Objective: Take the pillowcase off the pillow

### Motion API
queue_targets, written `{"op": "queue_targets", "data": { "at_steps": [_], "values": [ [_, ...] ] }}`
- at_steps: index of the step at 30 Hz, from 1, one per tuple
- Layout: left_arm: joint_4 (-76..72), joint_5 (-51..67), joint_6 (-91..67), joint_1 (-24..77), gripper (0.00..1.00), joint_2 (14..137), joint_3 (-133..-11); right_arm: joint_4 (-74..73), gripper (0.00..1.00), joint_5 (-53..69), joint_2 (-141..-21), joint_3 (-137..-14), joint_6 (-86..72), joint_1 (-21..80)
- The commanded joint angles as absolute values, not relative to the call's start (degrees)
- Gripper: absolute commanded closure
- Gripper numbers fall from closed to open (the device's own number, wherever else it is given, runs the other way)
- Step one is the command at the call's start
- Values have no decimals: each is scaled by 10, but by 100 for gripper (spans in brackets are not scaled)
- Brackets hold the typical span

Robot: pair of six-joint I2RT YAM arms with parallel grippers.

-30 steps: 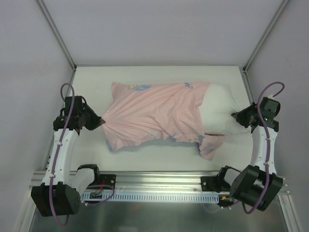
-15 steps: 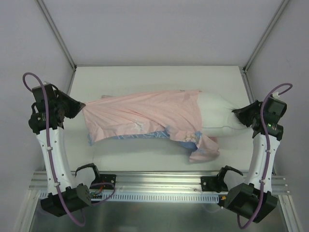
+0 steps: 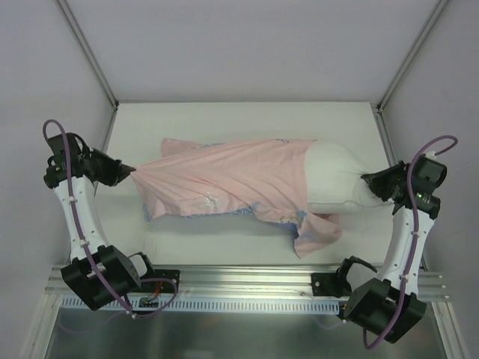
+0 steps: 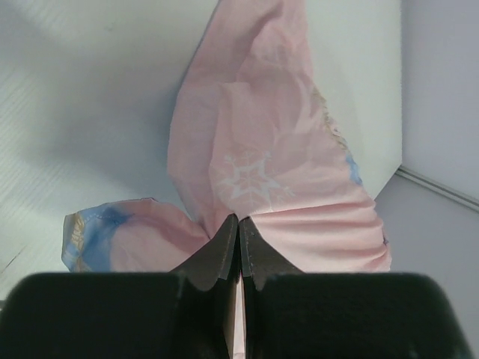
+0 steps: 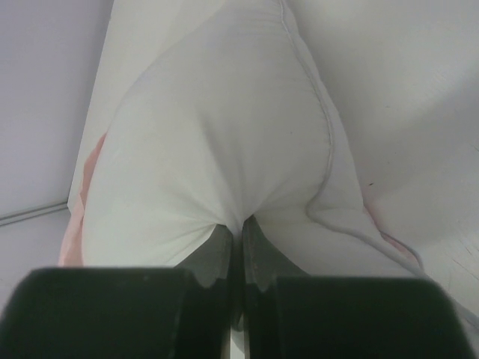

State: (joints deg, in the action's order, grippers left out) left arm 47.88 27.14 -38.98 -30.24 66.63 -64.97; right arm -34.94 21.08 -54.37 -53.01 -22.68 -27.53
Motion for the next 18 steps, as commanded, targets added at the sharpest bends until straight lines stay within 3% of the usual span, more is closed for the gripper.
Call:
{"op": "queue_targets", "data": {
  "at_steps": [1,8,15,17,18],
  "values": [
    [392,222,-366,-308,100,646,-722,-259,99,139,-529,-571,-253,-303],
    [360,228,-374,-307,100,585,-744,-273,99,114,-490,-583,-248,-303],
    [310,308,-372,-302,97,596,-593,-238,99,155,-447,-441,-236,-290],
    [306,293,-367,-276,68,566,-543,-237,99,167,-405,-383,-228,-278],
    [302,287,-367,-263,46,557,-530,-238,82,168,-391,-368,-224,-263]
  ]
}}
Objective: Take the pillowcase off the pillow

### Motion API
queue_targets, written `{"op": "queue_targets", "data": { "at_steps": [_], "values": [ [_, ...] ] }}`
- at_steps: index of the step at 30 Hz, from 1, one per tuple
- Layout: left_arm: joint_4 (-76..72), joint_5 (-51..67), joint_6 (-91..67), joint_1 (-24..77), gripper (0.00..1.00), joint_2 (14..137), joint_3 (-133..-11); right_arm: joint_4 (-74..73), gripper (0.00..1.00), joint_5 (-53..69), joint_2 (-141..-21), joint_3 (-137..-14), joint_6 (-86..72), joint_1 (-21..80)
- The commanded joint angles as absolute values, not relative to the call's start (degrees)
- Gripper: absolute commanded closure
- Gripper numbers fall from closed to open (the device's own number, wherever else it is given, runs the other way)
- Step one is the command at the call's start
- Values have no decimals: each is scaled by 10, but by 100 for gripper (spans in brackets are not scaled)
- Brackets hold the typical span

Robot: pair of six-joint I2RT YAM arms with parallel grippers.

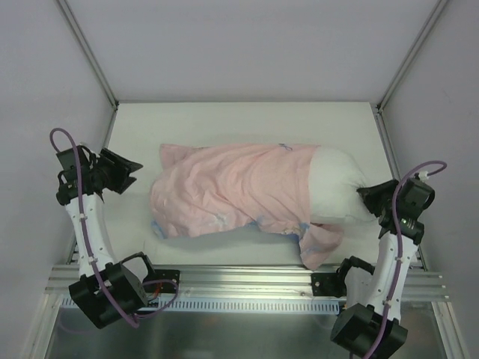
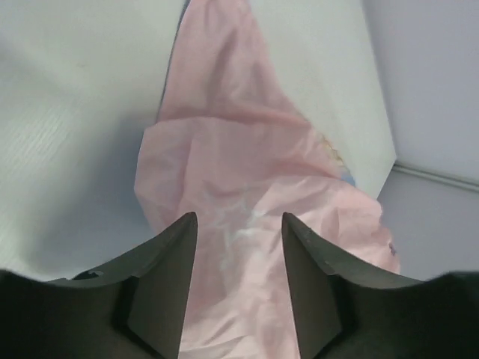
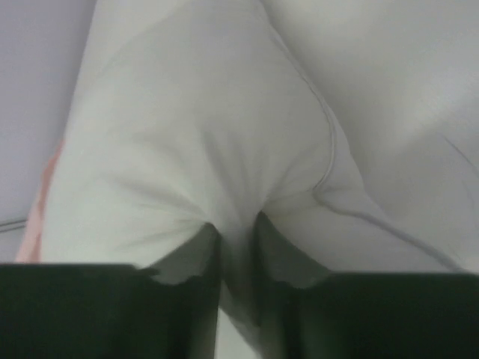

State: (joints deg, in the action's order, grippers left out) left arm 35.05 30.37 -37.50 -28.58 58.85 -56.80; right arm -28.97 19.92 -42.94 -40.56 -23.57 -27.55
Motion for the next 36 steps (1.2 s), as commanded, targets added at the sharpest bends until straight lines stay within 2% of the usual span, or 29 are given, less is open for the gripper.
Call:
{"op": "queue_targets", "data": {
  "at_steps": [1,2,3,4,6,11,14,18,20,25,31,36],
  "values": [
    [302,284,-360,-227,40,548,-522,-241,68,162,-368,-349,-215,-256],
    [302,272,-353,-204,34,548,-516,-244,54,157,-361,-348,-210,-248],
    [306,263,-348,-183,28,548,-515,-262,32,149,-356,-353,-205,-239],
    [308,258,-341,-150,18,553,-515,-271,25,149,-354,-375,-191,-236],
    [324,242,-337,-131,12,561,-526,-305,14,139,-359,-410,-173,-229],
    [338,181,-337,-95,10,585,-572,-341,8,139,-386,-523,-135,-214],
    [338,162,-342,-69,10,640,-615,-348,7,137,-431,-573,-120,-159],
    [338,149,-335,-39,10,742,-688,-381,3,71,-582,-659,-78,-8],
    [337,146,-333,-36,9,795,-722,-391,3,58,-636,-692,-73,14],
    [345,109,-343,-37,8,881,-779,-388,2,31,-771,-766,-86,11],
    [359,105,-370,-40,7,960,-809,-387,2,42,-874,-846,-111,3],
    [362,112,-383,-41,2,1029,-826,-374,2,92,-939,-832,-126,3]
  ]
}}
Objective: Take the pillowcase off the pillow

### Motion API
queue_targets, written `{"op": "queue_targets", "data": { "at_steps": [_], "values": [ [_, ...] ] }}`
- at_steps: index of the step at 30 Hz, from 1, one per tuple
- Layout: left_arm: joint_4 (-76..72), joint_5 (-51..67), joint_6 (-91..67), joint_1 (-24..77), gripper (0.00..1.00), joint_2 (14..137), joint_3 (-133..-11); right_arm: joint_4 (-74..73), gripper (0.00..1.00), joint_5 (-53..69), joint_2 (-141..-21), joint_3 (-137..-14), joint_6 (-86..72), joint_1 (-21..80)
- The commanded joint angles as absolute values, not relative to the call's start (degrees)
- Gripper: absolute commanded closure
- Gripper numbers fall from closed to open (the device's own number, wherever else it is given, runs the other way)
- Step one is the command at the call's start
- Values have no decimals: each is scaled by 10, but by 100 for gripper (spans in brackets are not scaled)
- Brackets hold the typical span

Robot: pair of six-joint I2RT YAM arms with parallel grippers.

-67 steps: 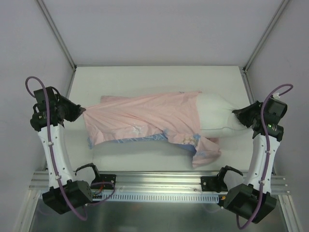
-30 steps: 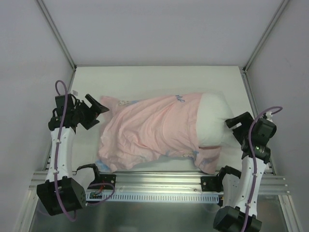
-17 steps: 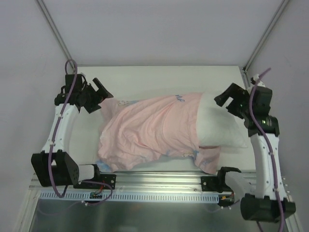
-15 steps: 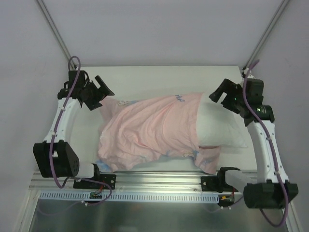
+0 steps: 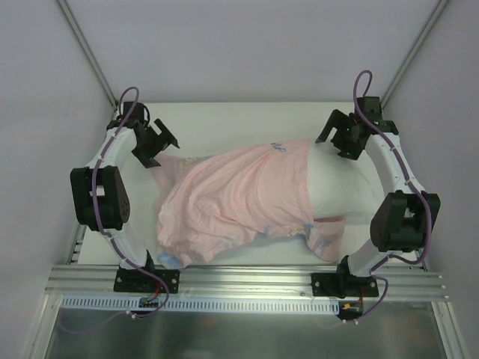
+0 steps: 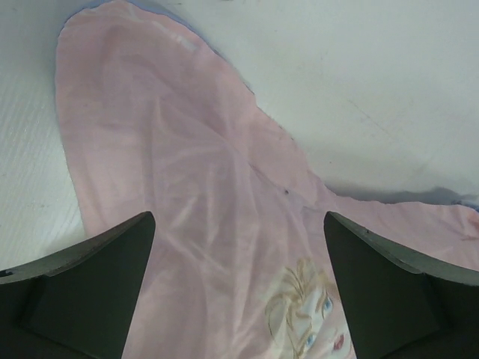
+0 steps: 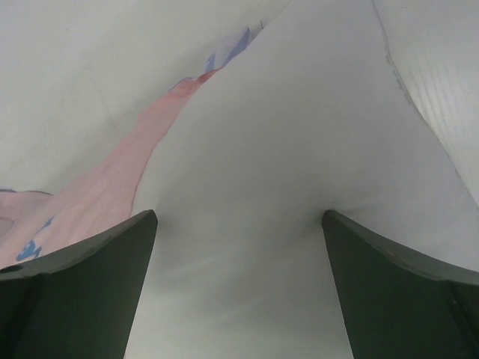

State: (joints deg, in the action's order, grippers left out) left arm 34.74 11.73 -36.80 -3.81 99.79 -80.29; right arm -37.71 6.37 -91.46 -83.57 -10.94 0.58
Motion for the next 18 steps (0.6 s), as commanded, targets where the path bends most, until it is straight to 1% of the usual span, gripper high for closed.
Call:
{"op": "queue_targets", "data": {
  "at_steps": [1,4,6,7,8,9,10,11,12,13,14,15,18],
  "values": [
    [363,114,-385,-41,3,1037,-827,-363,2,100,-941,-819,-128,3],
    [362,134,-389,-40,3,1063,-820,-315,6,131,-945,-772,-144,3],
    [362,132,-392,-31,4,1070,-804,-295,17,150,-938,-743,-153,4],
    [362,132,-389,-26,7,1070,-799,-281,24,154,-935,-735,-156,4],
    [362,132,-390,-20,14,1070,-793,-274,43,156,-932,-728,-158,4],
    [362,131,-392,-12,19,1066,-779,-270,57,157,-925,-719,-163,3],
    [362,127,-393,-10,25,1064,-773,-259,85,156,-919,-715,-168,3],
    [362,125,-393,-8,40,1062,-770,-256,95,153,-913,-710,-172,3],
    [361,123,-394,-9,49,1061,-766,-255,99,150,-908,-705,-179,3],
    [362,116,-392,-9,58,1060,-765,-248,99,149,-893,-701,-180,3],
    [362,114,-390,-9,72,1059,-766,-244,99,148,-885,-698,-182,3],
    [362,114,-386,-10,100,1056,-769,-243,99,142,-875,-695,-185,3],
    [362,103,-396,-14,100,1033,-765,-243,99,127,-835,-689,-189,0]
  ]
}}
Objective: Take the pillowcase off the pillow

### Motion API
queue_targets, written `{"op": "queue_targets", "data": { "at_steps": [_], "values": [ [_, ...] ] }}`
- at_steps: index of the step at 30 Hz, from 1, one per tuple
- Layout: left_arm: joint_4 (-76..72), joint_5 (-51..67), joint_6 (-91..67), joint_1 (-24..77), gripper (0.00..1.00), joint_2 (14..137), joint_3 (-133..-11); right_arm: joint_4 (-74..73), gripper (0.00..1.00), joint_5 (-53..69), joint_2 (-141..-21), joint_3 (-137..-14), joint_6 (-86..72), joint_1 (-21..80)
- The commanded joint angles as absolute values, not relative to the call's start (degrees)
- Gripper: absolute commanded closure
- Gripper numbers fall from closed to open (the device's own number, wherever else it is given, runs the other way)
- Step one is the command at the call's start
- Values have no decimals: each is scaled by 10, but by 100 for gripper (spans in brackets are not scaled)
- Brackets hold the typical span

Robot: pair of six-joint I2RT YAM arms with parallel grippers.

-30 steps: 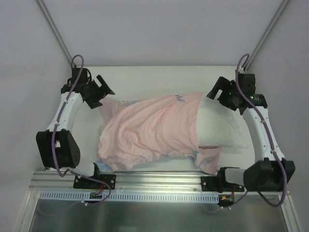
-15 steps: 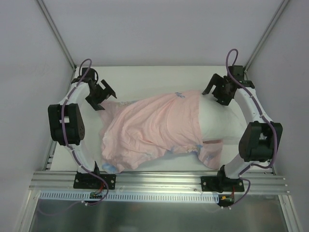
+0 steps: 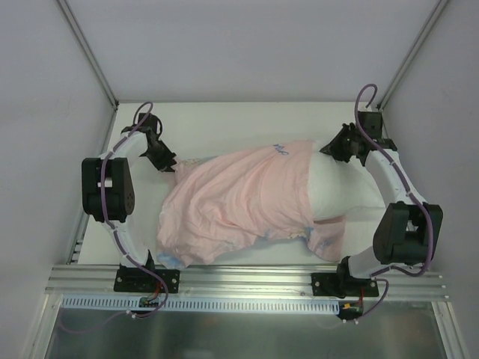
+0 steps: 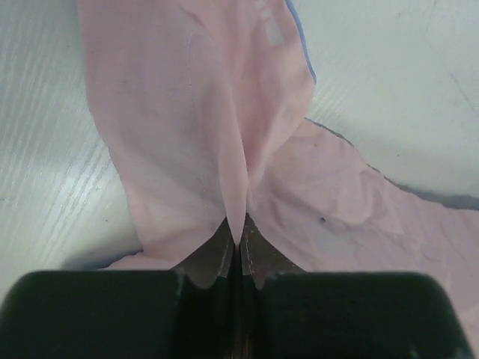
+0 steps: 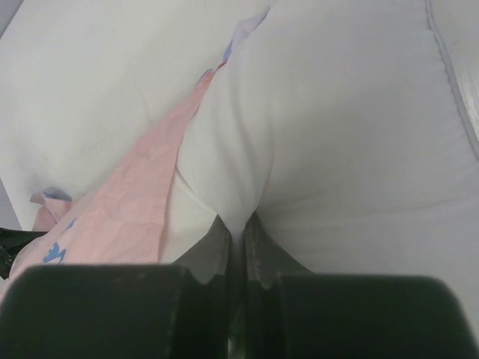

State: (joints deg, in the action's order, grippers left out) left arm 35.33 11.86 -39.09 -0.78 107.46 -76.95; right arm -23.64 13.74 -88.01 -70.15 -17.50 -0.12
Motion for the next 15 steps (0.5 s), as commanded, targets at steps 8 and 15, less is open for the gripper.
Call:
{"op": "queue_targets", "data": {
  "at_steps": [8,15],
  "values": [
    [362,76,-431,-92,100,856,-730,-243,99,115,-689,-630,-216,-106],
    [363,155,-421,-181,100,766,-740,-255,99,105,-596,-612,-236,-156]
  ]
}}
